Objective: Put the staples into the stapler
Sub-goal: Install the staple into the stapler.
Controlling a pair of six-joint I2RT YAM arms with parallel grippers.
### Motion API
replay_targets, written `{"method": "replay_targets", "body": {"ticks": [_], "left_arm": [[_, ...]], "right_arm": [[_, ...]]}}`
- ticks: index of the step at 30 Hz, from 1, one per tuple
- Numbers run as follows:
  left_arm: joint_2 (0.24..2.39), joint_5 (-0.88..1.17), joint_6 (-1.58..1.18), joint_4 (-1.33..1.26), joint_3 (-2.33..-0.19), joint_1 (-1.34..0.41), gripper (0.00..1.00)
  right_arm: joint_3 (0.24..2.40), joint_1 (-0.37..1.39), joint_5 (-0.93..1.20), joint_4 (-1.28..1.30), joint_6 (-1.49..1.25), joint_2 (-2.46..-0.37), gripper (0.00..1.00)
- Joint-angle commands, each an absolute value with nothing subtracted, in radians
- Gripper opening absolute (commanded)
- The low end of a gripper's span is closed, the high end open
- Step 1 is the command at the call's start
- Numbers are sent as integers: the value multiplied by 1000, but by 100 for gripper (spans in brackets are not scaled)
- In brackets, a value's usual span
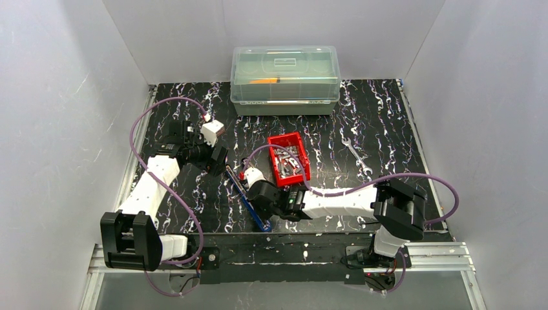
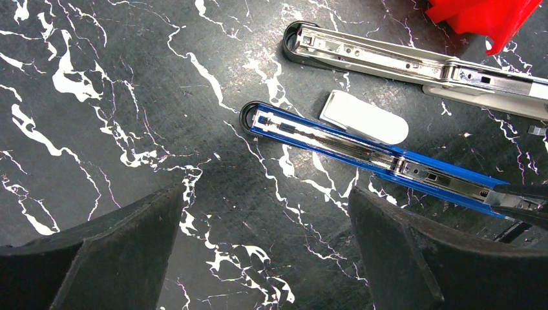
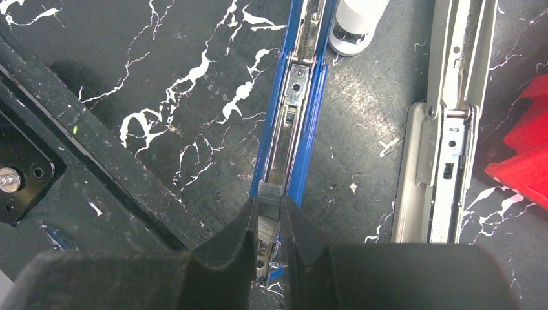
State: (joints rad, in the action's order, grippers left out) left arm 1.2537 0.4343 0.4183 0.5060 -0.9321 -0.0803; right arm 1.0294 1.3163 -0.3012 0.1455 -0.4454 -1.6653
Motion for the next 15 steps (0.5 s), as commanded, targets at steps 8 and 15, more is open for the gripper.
{"method": "replay_targets", "body": {"ticks": [8, 15], "left_arm": [[1249, 459, 414, 525, -968, -75, 99], [1247, 458, 416, 525, -965, -75, 99]], "right_arm": [[1015, 1313, -281, 91, -463, -1681, 19], [1012, 1313, -276, 87, -467, -1678, 18]]}}
